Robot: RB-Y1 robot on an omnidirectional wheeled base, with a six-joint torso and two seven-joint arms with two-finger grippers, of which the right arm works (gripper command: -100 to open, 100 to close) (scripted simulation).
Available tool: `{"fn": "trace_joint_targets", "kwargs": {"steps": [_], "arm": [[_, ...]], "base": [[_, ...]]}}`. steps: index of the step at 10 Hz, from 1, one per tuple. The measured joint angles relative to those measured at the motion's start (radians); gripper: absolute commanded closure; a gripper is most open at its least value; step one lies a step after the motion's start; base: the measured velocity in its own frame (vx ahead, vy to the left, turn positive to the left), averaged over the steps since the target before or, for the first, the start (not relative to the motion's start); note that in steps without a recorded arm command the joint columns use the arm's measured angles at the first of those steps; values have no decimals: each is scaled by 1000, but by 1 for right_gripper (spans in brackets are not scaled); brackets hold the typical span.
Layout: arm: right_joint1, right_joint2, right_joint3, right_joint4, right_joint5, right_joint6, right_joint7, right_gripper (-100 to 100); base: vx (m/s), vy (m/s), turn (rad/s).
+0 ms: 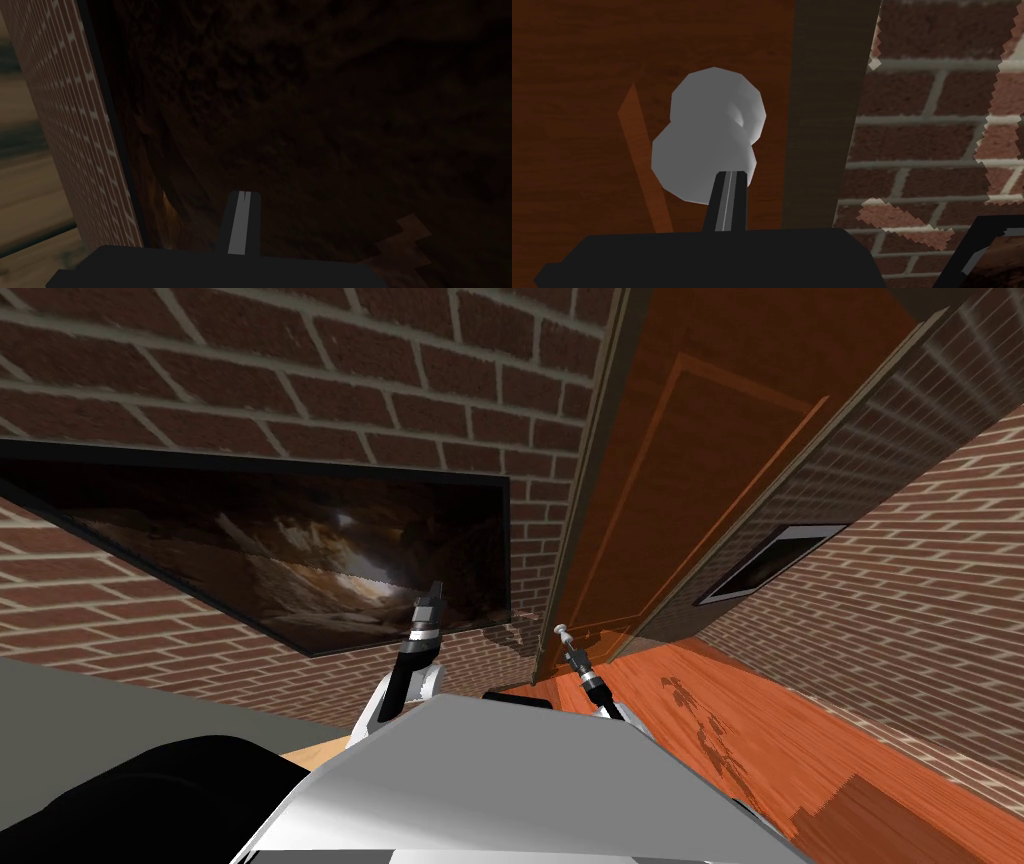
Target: Pull the door open
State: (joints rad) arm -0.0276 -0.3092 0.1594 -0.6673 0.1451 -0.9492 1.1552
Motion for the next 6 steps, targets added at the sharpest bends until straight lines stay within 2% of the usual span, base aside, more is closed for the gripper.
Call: {"fn": "trace_joint_targets", "kwargs": {"steps": [2, 4, 5, 6], "arm": [[8, -17, -6, -2, -4, -12, -6, -100], [5, -34, -14, 26, -9, -44, -12, -100], [17, -43, -17, 10, -11, -45, -16, -100], [12, -48, -20, 24, -13, -55, -17, -100]], "base": [[-200, 39, 43], [-203, -49, 33], [-202, -87, 13], [-94, -43, 4]]}}
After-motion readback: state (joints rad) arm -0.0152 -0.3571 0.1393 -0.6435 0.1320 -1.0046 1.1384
